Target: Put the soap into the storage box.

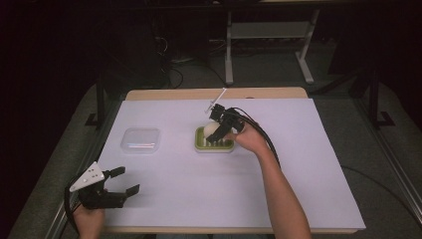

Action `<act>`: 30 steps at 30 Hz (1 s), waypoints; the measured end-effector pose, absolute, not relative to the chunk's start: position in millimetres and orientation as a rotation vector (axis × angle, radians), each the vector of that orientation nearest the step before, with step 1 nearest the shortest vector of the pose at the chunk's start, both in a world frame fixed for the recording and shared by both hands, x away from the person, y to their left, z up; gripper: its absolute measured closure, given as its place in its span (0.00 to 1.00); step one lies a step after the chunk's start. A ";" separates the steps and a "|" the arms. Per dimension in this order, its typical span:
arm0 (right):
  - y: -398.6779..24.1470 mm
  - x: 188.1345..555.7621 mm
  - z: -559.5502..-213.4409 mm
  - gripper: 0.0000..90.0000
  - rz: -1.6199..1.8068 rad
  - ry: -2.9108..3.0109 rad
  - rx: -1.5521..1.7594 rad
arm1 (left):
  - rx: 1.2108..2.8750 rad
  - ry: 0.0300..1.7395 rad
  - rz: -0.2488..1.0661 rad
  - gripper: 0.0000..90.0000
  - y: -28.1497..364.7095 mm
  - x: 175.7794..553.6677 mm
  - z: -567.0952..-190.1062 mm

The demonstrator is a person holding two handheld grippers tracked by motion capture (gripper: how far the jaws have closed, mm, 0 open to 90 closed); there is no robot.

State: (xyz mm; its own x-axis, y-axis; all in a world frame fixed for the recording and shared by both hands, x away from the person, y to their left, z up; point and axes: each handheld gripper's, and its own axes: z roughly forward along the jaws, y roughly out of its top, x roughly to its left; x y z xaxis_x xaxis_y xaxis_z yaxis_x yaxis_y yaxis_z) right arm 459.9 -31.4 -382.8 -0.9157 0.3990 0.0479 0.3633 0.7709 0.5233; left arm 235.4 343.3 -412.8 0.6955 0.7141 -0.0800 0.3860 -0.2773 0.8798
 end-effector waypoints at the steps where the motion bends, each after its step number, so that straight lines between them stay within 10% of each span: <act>1: -31.1 460.3 -383.4 0.27 0.833 2.894 0.626 | 1.900 0.857 0.410 0.15 343.4 235.4 -412.8; 30: -29.7 467.3 -402.0 0.27 0.804 2.922 0.672 | 1.900 0.857 0.410 0.15 343.3 235.3 -412.9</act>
State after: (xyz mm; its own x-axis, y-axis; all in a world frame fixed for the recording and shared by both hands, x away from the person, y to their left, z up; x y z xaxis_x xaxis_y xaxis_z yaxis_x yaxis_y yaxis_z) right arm 467.3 -29.7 -402.0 -0.9056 0.4171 0.0764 0.3975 0.7723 0.4955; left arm 235.3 343.3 -412.9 0.6949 0.7147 -0.0800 0.3863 -0.2771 0.8798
